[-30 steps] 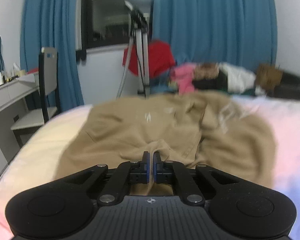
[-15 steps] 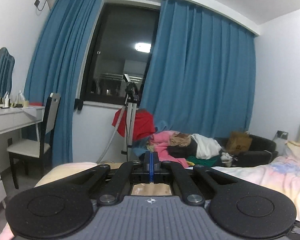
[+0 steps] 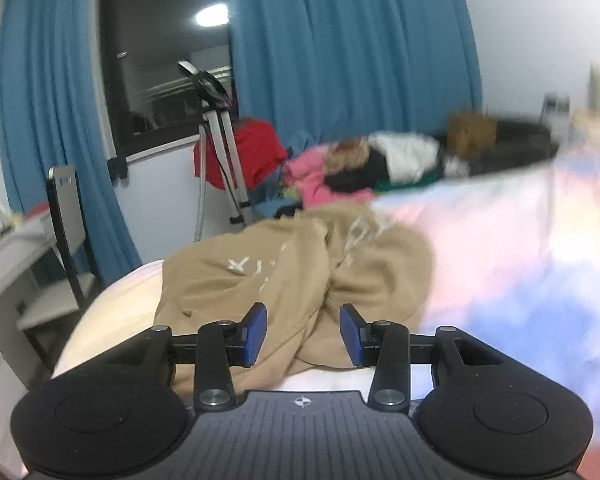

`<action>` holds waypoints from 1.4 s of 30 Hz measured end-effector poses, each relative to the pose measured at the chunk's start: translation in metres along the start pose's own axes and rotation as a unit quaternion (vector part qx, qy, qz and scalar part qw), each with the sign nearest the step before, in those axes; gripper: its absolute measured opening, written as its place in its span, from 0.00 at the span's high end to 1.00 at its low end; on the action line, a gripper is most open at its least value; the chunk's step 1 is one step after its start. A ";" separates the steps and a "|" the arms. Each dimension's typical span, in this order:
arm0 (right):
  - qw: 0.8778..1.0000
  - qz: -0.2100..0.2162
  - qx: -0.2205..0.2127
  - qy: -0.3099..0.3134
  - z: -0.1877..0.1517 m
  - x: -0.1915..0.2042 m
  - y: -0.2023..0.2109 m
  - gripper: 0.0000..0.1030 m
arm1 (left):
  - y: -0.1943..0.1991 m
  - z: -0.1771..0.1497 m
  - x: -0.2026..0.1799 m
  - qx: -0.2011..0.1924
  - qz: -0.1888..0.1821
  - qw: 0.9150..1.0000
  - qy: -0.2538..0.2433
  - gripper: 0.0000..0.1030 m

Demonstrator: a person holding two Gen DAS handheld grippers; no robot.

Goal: Fold clothes
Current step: 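Reach the left gripper into the tan T-shirt and close on the fabric, then lift the gripped shirt with the left gripper and shake it out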

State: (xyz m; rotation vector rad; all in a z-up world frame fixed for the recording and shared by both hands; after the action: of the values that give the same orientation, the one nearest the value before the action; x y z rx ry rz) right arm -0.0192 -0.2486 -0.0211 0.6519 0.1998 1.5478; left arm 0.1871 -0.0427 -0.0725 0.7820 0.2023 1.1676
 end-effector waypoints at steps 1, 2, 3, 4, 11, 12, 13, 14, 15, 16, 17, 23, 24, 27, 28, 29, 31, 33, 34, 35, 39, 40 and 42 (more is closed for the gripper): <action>1.000 0.003 0.002 0.002 0.000 -0.002 -0.006 0.00 | -0.020 0.002 -0.004 0.009 0.010 1.000 -0.010 0.57; 1.000 0.003 0.003 0.006 0.000 -0.004 -0.012 0.00 | -0.040 0.005 -0.008 0.018 0.021 0.999 -0.021 0.57; 1.000 0.002 0.008 0.005 -0.001 -0.007 -0.020 0.00 | -0.060 0.007 -0.012 0.027 0.031 0.999 -0.031 0.55; 1.000 0.002 0.013 0.004 -0.001 -0.009 -0.028 0.00 | -0.072 0.008 -0.010 0.029 0.037 0.999 -0.028 0.53; 0.998 0.019 0.047 -0.021 -0.009 -0.026 -0.079 0.00 | -0.096 0.017 0.028 -0.005 0.010 0.998 0.063 0.94; 0.998 0.022 0.046 -0.024 -0.009 -0.028 -0.083 0.00 | -0.084 0.018 0.033 -0.026 -0.006 0.997 0.077 0.95; 0.998 0.024 0.042 -0.027 -0.009 -0.030 -0.086 0.00 | -0.068 0.018 0.038 -0.039 -0.020 0.995 0.090 0.95; 0.999 0.023 0.036 -0.028 -0.009 -0.031 -0.088 0.00 | -0.051 0.018 0.042 -0.050 -0.034 0.993 0.102 0.95; 0.999 0.022 0.030 -0.028 -0.008 -0.032 -0.089 0.00 | -0.034 0.018 0.047 -0.061 -0.047 0.991 0.114 0.95; 0.999 0.016 0.025 -0.028 -0.007 -0.033 -0.089 0.00 | -0.015 0.018 0.049 -0.072 -0.057 0.988 0.121 0.96; 0.999 0.012 0.021 -0.028 -0.006 -0.032 -0.090 0.00 | 0.004 0.017 0.051 -0.083 -0.065 0.986 0.127 0.96; 1.000 -0.001 -0.021 -0.001 -0.003 -0.020 -0.063 0.00 | 0.109 0.010 0.056 -0.124 -0.112 0.973 0.157 0.96; 1.000 -0.003 -0.029 0.006 -0.002 -0.017 -0.056 0.00 | 0.125 0.008 0.054 -0.128 -0.120 0.972 0.157 0.96; 0.998 -0.006 -0.050 0.026 -0.001 -0.006 -0.032 0.00 | 0.172 0.002 0.048 -0.143 -0.142 0.967 0.154 0.96; 0.998 -0.006 -0.057 0.033 0.000 -0.002 -0.024 0.00 | 0.189 -0.001 0.045 -0.150 -0.149 0.966 0.147 0.96; 0.997 -0.007 -0.063 0.040 -0.001 0.001 -0.014 0.00 | 0.205 -0.005 0.042 -0.156 -0.159 0.964 0.144 0.96; 0.996 -0.009 -0.072 0.052 -0.001 0.006 0.005 0.00 | 0.235 -0.013 0.039 -0.163 -0.179 0.959 0.147 0.96; 0.995 -0.007 -0.076 0.059 -0.003 0.008 0.024 0.00 | 0.257 -0.024 0.043 -0.165 -0.189 0.955 0.158 0.96; 0.995 -0.004 -0.077 0.060 -0.004 0.010 0.033 0.00 | 0.265 -0.031 0.046 -0.164 -0.191 0.954 0.164 0.96; 0.995 -0.002 -0.078 0.061 -0.005 0.011 0.040 0.00 | 0.269 -0.036 0.048 -0.161 -0.181 0.957 0.163 0.96; 0.996 -0.004 -0.068 0.065 -0.005 0.018 0.048 0.00 | 0.253 -0.044 0.062 -0.112 -0.103 0.974 0.169 0.95; 0.996 -0.001 -0.062 0.068 -0.006 0.020 0.044 0.00 | 0.242 -0.043 0.066 -0.098 -0.088 0.975 0.178 0.95; 0.996 0.005 -0.047 0.075 -0.009 0.026 0.037 0.00 | 0.214 -0.041 0.075 -0.075 -0.057 0.977 0.193 0.95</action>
State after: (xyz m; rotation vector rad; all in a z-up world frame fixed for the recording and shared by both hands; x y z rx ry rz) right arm -0.0541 -0.2254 -0.0031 0.4635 0.2352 1.6060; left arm 0.0365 0.0776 0.0541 0.3993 0.4704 1.2026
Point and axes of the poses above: each gripper's, at about its wrist camera, not at the fingertips, and y roughly against the way its jaws point, x to its left, z to its top, the point moved 2 cm from there along -y, roughly the way its jaws point, and after that the axes turned 15 degrees about x, right-handed, at the moved point
